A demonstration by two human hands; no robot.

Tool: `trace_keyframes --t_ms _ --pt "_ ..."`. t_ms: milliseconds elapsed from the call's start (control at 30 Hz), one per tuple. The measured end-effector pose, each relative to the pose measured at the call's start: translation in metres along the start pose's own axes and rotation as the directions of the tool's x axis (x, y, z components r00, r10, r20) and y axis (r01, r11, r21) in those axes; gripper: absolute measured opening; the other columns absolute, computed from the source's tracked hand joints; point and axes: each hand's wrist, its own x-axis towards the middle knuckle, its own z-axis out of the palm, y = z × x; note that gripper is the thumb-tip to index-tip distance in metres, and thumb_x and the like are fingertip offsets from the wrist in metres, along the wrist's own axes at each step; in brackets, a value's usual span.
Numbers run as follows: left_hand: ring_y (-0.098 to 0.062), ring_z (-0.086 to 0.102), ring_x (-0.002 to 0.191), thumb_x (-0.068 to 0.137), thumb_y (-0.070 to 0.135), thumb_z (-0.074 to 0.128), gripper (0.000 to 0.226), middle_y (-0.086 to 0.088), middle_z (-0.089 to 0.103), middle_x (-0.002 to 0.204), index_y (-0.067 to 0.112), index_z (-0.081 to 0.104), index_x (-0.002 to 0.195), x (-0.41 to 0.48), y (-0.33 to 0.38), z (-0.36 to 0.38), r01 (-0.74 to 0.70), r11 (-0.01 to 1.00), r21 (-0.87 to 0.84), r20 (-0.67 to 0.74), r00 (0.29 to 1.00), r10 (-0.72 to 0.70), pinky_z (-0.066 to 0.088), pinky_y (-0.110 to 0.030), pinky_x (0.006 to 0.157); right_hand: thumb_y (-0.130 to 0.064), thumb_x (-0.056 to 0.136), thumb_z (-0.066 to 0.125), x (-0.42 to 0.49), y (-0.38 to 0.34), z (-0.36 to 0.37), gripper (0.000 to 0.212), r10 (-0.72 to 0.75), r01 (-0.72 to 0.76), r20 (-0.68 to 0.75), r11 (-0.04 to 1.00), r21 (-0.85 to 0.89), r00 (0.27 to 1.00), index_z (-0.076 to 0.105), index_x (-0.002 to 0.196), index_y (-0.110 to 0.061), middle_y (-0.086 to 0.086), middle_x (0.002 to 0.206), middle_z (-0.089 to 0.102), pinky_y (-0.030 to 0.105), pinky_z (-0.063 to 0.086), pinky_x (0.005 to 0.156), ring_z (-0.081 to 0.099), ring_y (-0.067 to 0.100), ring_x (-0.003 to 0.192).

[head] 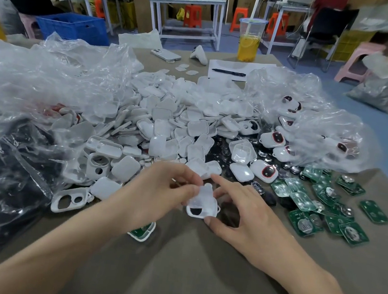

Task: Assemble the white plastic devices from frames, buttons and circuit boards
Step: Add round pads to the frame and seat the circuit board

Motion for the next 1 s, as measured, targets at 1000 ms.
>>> trace_keyframes --t_ms 1000 --pt "-0.008 0.053 0.092 0.098 0.024 0.055 0.009 0.015 0.058 0.098 0.029 0.055 0.105 0.005 0.014 0.023 -0.100 0.821 0.563 0.040 0.995 0.093 0.038 -0.023 0.074 -0.047 0.080 0.067 0.000 -0.004 -0.001 0.029 0.015 -0.014 -0.043 1.000 0.005 0.999 0.059 0.105 -0.037 -0.032 0.105 0.055 0.004 0.033 0.087 0.043 -0.009 0.110"
